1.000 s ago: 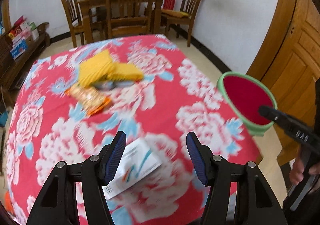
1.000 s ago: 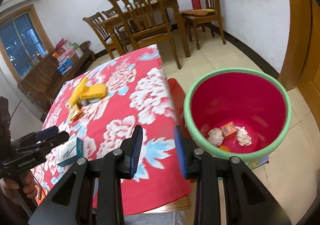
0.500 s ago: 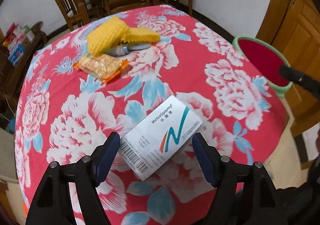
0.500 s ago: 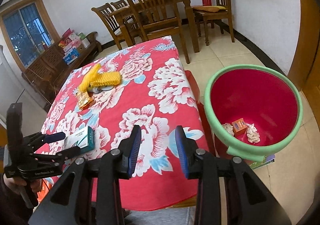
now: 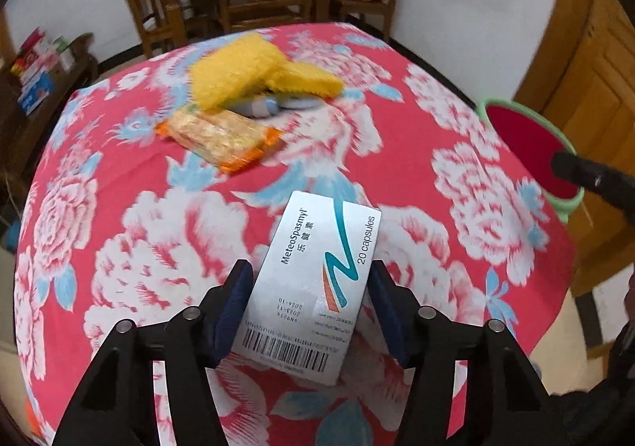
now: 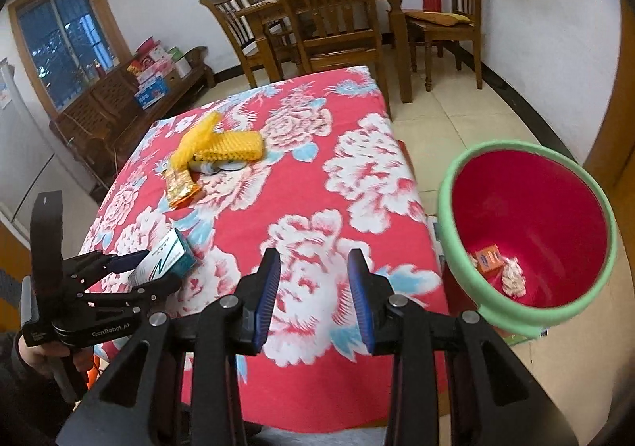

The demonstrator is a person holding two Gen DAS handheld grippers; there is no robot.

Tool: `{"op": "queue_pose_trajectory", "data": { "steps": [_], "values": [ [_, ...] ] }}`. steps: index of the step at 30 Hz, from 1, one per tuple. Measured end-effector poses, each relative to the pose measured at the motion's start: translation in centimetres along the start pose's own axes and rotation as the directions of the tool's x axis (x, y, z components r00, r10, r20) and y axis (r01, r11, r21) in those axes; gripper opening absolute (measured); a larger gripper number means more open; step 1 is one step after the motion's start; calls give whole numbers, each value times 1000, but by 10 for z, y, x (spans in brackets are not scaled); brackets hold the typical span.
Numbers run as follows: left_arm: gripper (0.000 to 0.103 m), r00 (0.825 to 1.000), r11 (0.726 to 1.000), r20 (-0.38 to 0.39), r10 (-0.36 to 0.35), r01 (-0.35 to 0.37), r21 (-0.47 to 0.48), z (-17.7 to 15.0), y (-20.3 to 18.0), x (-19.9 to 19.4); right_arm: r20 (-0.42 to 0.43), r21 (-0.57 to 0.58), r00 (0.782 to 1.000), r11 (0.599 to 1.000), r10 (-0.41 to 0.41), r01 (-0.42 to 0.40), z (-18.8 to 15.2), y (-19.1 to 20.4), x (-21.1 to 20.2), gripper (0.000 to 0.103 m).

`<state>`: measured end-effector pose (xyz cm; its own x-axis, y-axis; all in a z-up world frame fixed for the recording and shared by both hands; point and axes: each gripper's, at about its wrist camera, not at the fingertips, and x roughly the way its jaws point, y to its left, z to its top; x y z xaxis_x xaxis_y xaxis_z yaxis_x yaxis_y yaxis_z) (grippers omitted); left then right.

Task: Collect trash
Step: 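Close right tool on the yellow foam mesh net, then lift the yellow mesh with right tool toward the bucket while left tool holds the box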

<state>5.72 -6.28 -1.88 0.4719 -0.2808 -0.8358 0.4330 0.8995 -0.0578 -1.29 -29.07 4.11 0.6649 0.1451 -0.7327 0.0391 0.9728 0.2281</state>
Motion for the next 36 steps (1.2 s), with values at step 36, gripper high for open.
{"op": "queue_pose_trajectory", "data": {
  "steps": [36],
  "values": [
    [60, 981, 897, 122, 152, -85, -434, 36, 145, 8, -116, -97, 990, 991, 78, -90, 118, 127, 178, 34]
  ]
}}
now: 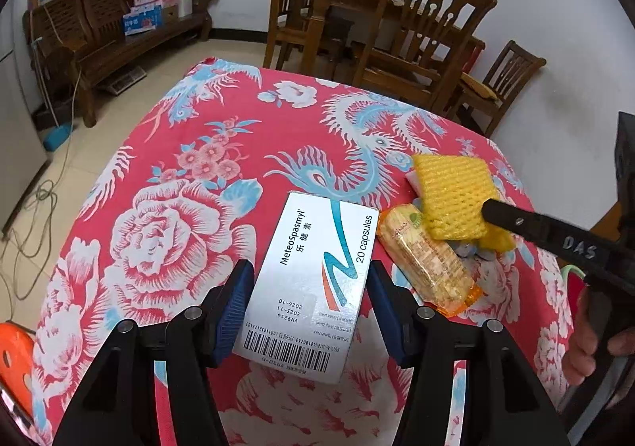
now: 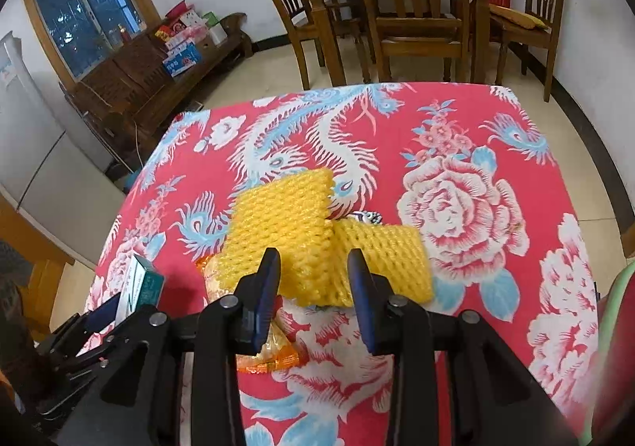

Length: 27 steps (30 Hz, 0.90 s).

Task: Collect trash
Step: 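Lift the yellow mesh with right tool toward the bucket while left tool holds the box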

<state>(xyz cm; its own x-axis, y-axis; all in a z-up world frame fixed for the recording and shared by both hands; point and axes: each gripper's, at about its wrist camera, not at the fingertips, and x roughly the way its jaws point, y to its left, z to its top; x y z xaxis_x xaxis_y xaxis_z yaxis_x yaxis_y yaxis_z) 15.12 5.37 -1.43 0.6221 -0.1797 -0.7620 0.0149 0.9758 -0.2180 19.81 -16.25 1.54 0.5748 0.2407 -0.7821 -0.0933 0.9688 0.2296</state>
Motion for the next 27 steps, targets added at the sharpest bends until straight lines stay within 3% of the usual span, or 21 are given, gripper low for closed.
{"op": "queue_pose_trajectory", "data": {
  "steps": [3, 6, 15, 27],
  "values": [
    [60, 1000, 1000, 0, -9, 9, 0, -1, -2, -1, 4, -32, 1000, 999, -6, 6, -3, 4, 1, 19],
    [60, 1000, 1000, -1, -16, 16, 0, -1, -5, -2, 42, -52, 999, 999, 7, -5, -4, 7, -8, 12],
    [60, 999, 999, 12, -32, 32, 16, -1, -21, -14, 157, -86, 984, 994, 82, -70, -9, 5, -65, 11],
    [60, 996, 994, 47, -74, 70, 80, 0, -61, -40, 252, -71, 964, 995, 87, -72, -29, -21, -134, 11]
  ]
}}
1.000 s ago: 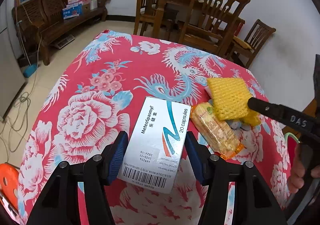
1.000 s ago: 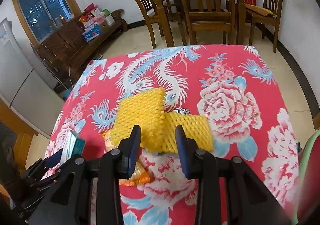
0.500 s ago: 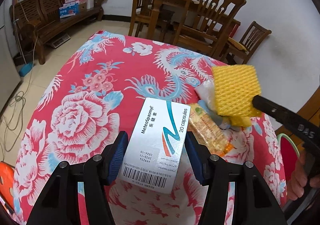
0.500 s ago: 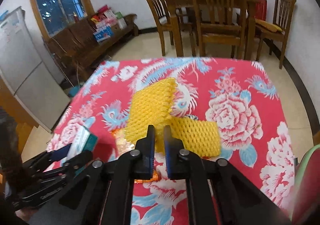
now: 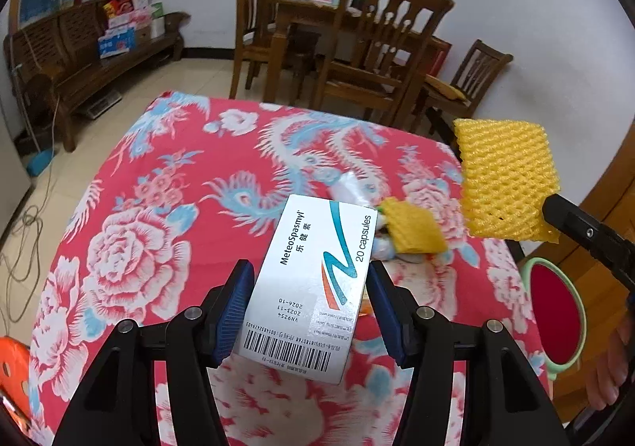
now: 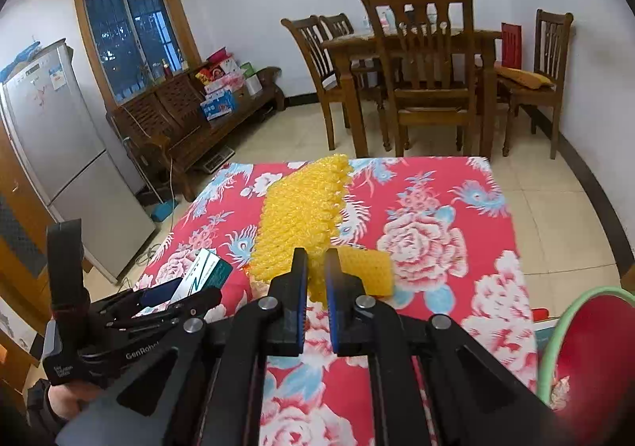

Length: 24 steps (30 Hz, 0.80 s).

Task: Collect trash
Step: 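Lift the yellow mesh with right tool toward the bucket while left tool holds the box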

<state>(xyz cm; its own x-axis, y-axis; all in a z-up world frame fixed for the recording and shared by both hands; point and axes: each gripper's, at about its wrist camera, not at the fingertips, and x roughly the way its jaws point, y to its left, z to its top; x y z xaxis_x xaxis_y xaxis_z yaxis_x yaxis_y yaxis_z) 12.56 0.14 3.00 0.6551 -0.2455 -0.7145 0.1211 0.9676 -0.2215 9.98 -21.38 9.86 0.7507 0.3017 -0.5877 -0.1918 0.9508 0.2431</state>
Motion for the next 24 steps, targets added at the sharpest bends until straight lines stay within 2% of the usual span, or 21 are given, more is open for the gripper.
{"op": "queue_pose_trajectory", "data": {
  "steps": [11, 24],
  "values": [
    [60, 998, 995, 5, -69, 69, 75, -2, -50, -13, 45, 54, 997, 996, -67, 65, -17, -40, -51, 11],
    [60, 986, 971, -17, -167, 167, 170, -8, -116, -21, 88, 143, 983, 979, -158, 145, -40, -92, -106, 11]
  ]
}}
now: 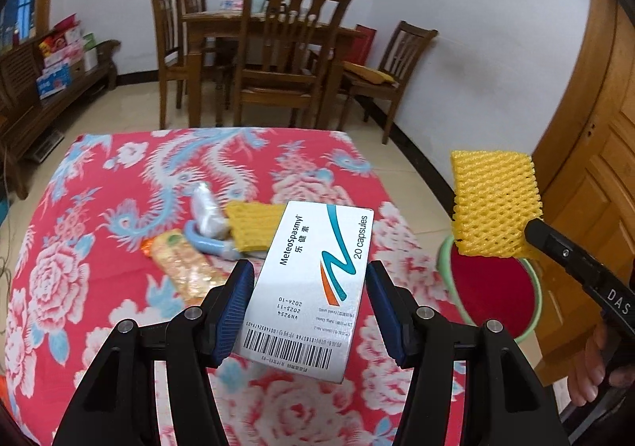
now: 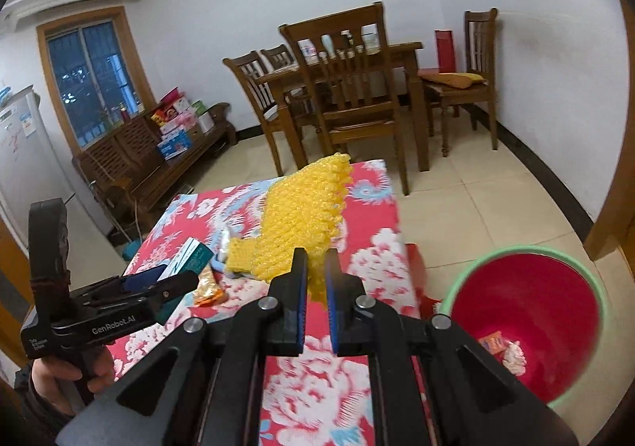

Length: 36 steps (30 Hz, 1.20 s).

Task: Collect trash
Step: 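Lift the yellow mesh with right tool toward the bucket while left tool holds the box, then carry the yellow mesh over the red bucket and open right tool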

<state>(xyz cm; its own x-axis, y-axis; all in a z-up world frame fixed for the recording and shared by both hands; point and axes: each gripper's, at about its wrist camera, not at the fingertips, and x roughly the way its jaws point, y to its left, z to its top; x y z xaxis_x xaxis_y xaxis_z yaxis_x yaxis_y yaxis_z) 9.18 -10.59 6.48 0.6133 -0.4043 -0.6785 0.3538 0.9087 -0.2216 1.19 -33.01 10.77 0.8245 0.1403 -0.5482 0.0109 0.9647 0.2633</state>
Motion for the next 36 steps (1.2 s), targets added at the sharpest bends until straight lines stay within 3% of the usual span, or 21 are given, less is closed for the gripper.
{"op": "queue_pose_trajectory", "data": {
  "steps": [11, 14, 19, 22, 32, 36],
  "values": [
    [60, 997, 995, -9, -72, 72, 66, 2, -50, 8, 52, 95, 994, 991, -98, 92, -12, -54, -46, 11],
    [52, 995, 991, -15, -99, 99, 84, 3, -65, 11, 65, 123, 990, 985, -127, 118, -17, -69, -59, 11],
    [52, 990, 985, -40, -133, 137, 108, 2, -88, 20, 78, 169, 982, 973, -171, 156, -25, -93, -77, 11],
    [46, 988, 979, -55, -148, 154, 134, -1, -101, 26, 74, 199, 978, 964, -195, 178, -30, -106, -84, 11],
    [46, 979, 965, -106, -175, 192, 181, -10, -119, 36, 60, 277, 965, 933, -255, 230, -42, -137, -99, 11],
    [53, 981, 967, -124, -151, 172, 187, -15, -113, 39, 65, 284, 964, 930, -260, 232, -44, -141, -102, 11]
  ]
}}
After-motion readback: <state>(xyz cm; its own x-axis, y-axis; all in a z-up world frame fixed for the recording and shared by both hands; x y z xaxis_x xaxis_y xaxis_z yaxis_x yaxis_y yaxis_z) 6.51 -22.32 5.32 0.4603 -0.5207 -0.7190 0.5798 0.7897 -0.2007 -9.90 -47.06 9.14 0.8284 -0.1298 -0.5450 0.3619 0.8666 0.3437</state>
